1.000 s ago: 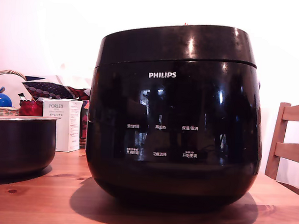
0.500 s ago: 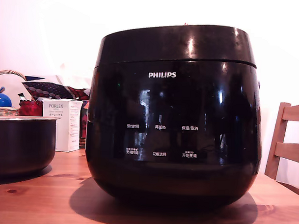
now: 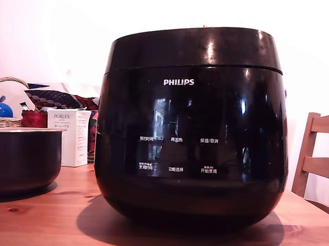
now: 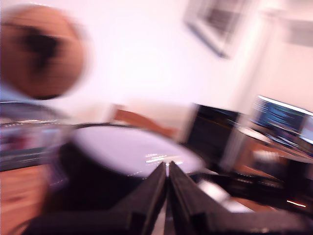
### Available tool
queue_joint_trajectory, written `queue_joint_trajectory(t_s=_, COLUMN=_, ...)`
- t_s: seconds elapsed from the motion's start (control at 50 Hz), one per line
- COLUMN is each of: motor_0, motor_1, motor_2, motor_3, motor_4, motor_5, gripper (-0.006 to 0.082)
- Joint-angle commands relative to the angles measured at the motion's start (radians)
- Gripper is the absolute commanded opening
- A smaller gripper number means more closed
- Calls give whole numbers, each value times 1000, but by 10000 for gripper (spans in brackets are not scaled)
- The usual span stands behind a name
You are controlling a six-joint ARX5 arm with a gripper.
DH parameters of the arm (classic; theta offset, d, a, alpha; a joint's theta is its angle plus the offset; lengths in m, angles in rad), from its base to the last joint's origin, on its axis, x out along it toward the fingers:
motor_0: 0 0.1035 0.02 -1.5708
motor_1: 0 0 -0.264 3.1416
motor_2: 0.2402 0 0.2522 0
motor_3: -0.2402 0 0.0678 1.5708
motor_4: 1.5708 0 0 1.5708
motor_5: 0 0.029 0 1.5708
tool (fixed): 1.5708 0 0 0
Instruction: Open the rice cooker by pressing the large metal button on the top of its lid with medium force
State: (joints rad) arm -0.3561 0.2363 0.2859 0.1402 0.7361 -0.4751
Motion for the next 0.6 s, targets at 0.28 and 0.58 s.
queue_joint_trajectory(t_s=0.28, motor_0=-212, motor_1=450, motor_2=199, motor_3=51, motor_4=-105, motor_5=357, gripper=-19)
queue_joint_trajectory(t_s=0.58, motor_0=-370, motor_1=728, motor_2=259, motor_3=229, motor_4=-212, motor_5=473, gripper=-19)
